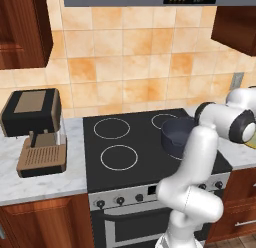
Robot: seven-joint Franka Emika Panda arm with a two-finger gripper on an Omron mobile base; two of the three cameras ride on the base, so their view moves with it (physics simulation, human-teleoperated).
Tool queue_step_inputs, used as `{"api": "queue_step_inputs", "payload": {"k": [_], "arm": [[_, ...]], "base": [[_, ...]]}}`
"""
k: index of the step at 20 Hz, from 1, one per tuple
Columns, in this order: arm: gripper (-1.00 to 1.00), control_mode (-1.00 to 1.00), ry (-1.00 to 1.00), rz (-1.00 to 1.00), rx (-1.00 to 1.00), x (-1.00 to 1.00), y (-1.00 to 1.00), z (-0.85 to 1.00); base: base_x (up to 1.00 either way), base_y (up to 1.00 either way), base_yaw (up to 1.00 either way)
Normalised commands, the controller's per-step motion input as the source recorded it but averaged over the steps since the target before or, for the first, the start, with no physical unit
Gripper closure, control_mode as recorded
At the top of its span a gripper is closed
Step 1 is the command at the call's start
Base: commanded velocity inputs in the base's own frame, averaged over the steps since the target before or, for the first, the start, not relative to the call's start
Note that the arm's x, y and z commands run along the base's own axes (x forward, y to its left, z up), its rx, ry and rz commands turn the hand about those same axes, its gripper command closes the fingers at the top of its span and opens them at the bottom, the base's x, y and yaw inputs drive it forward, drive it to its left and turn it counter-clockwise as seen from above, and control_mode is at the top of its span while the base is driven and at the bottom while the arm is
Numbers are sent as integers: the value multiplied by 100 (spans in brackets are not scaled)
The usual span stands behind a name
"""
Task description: Retrieve the frozen meat and place it in the pot on a burner. Then turn the burner on.
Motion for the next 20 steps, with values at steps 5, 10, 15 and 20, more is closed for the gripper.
{"api": "queue_step_inputs", "payload": {"k": [5,10,15,20], "arm": [[100,-100,-6,2,-7,-40,58,53],[100,-100,-4,0,-4,-34,93,28],[100,-100,8,0,-14,-10,99,34],[100,-100,27,0,-18,18,100,13]], "base": [[0,0,0],[0,0,0],[0,0,0],[0,0,0]]}}
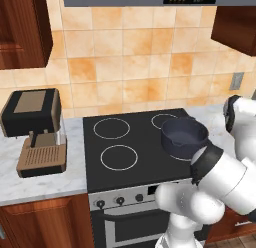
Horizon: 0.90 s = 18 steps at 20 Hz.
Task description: Retrieve the frozen meat and place it in the pot on a burner. Then turn the burner on.
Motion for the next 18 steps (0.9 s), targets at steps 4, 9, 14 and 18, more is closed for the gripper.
{"api": "queue_step_inputs", "payload": {"k": [4,9,14,18], "arm": [[100,-100,29,0,-13,44,99,0],[100,-100,18,5,-8,55,59,25],[100,-100,2,13,-1,21,51,27],[100,-100,3,20,6,55,43,-13]], "base": [[0,0,0],[0,0,0],[0,0,0],[0,0,0]]}}
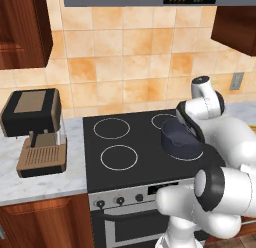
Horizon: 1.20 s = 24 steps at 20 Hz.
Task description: Retrieve the frozen meat and place it in the pot on a burner. Then turn the burner on.
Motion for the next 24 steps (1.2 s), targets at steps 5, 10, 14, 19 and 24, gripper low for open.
{"api": "queue_step_inputs", "payload": {"k": [5,10,14,19,24], "arm": [[100,-100,5,24,7,53,29,-5],[100,-100,0,21,1,32,41,-15],[100,-100,-2,6,2,2,11,-20],[100,-100,0,0,4,0,-1,-37],[100,-100,0,0,4,0,0,-22]], "base": [[0,0,0],[0,0,0],[0,0,0],[0,0,0],[0,0,0]]}}
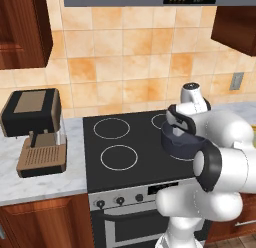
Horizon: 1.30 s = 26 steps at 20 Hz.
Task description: Retrieve the frozen meat and place it in the pot on a burner. Then turn the burner on.
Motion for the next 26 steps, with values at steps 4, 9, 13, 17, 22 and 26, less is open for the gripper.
{"api": "queue_step_inputs", "payload": {"k": [4,9,13,17,22,26], "arm": [[-100,-100,0,0,4,0,0,-24],[-100,-100,-1,0,2,0,0,-8],[-100,-100,0,0,0,0,0,0],[-100,-100,0,0,0,0,0,9],[-100,-100,0,0,-6,-1,2,26],[-100,-100,-3,-7,12,-46,-6,46]], "base": [[0,0,0],[0,0,0],[0,0,0],[0,0,0],[0,0,0],[0,0,0]]}}
